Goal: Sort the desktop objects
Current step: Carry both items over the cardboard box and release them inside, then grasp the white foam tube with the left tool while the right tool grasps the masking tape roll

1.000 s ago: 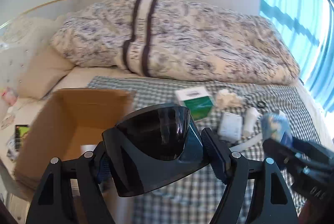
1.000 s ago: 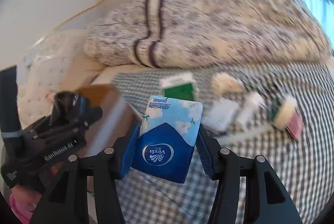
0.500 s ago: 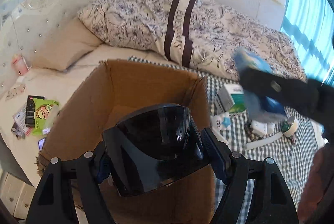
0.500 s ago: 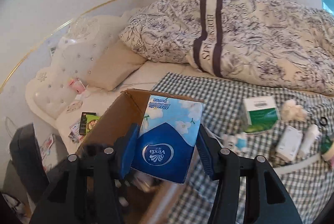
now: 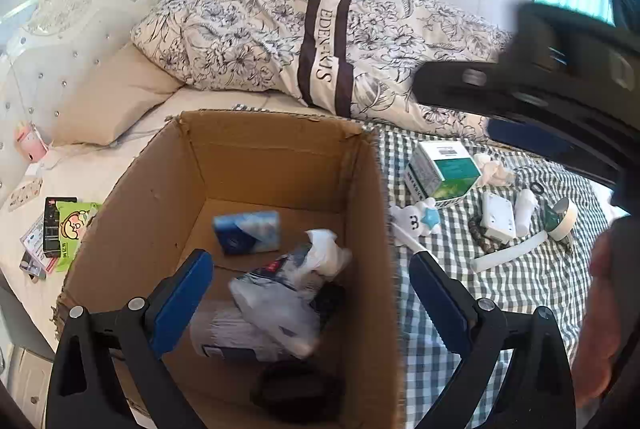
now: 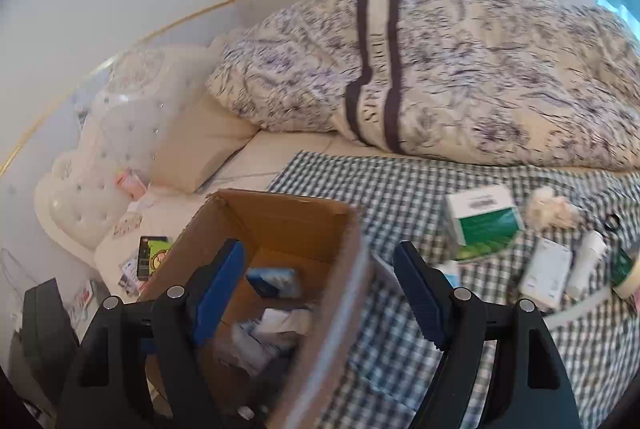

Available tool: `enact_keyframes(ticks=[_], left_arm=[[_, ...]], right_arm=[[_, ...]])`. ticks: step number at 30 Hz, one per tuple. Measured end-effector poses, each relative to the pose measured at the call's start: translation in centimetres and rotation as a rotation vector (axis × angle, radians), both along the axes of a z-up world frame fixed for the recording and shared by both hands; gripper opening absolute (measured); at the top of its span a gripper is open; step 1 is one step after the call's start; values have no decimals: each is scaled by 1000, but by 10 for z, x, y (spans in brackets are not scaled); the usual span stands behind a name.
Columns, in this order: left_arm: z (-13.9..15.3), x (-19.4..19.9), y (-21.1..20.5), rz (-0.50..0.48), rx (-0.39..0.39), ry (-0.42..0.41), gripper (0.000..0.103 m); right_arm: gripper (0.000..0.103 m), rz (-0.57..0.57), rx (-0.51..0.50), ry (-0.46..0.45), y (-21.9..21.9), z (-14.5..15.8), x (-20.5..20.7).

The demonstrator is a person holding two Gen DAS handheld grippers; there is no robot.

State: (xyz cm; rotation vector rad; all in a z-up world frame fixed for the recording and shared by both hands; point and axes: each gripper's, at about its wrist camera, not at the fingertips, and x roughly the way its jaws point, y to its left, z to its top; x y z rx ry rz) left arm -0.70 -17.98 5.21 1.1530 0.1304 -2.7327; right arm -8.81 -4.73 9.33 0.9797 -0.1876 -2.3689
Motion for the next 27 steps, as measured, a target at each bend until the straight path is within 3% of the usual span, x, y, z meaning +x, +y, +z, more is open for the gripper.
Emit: enact_keyframes(ticks=[6,11,20,25,27], left_arm=[[7,6,41,-59,14,33,103],[-1,4,97,-132,2,33,103],[-75,-31,174,-189,-30,-56,103],[-109,-57,216,-276,-146,-66,103],[-122,-71,226,-296,-153,-83,103]], right_arm=[[77,-120,47,11,97,-2,17],[79,-244,73,-44,185,-34,27],[79,-380,30,-240,274,-122,10],[79,-515,-12,-298,328,-140,-15],[79,-547,-7,-285,338,-138,-27]])
